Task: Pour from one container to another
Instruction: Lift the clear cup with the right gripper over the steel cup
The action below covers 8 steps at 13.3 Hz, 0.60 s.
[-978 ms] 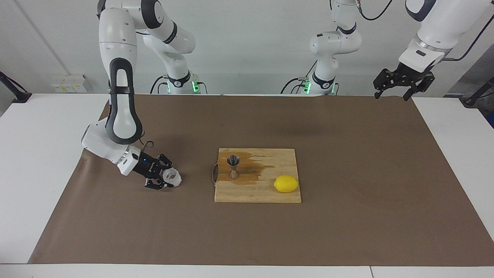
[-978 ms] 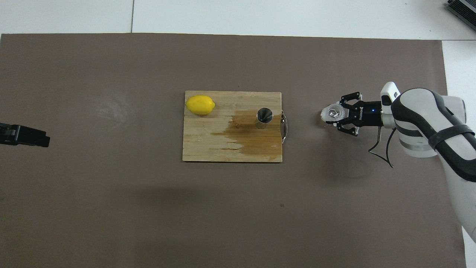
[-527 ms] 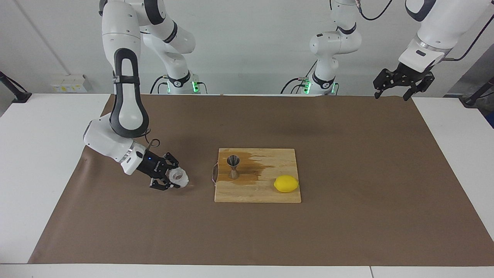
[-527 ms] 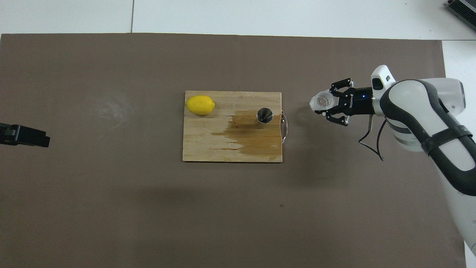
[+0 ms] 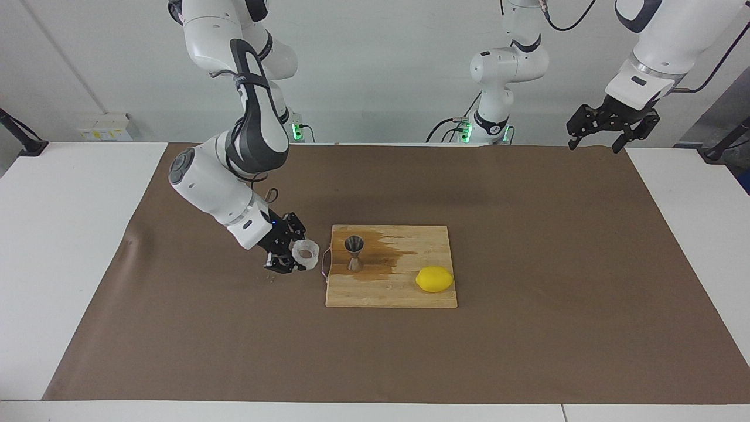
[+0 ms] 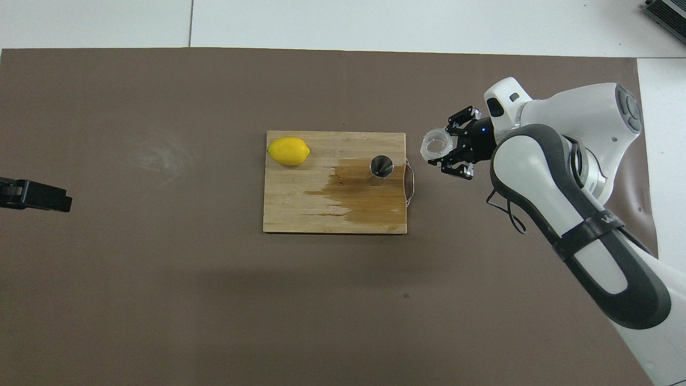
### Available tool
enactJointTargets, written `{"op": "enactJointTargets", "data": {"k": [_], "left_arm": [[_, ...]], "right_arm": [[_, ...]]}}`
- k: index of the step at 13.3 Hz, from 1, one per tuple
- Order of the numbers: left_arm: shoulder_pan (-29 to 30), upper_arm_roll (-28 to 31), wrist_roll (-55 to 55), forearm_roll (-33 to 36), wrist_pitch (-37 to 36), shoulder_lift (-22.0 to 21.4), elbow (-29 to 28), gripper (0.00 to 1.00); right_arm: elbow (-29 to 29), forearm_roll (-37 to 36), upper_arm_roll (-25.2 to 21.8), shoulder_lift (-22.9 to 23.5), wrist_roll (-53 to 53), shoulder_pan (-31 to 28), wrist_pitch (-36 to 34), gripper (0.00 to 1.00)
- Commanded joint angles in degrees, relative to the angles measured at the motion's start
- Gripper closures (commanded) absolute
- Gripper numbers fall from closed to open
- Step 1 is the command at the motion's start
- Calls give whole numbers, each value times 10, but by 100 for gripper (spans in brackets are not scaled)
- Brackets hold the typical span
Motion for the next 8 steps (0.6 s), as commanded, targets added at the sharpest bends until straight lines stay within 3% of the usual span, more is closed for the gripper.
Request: {"op": "enactJointTargets", "data": {"k": [1,8], "left_arm": [[8,-4,-3,7,-4,-15,-13,0],[8,-4,-3,7,-4,-15,-13,0]], "right_arm": [[11,-56,2,-5,58,22,3,59],[14,-186,2,-13,145,67,6,59]]}}
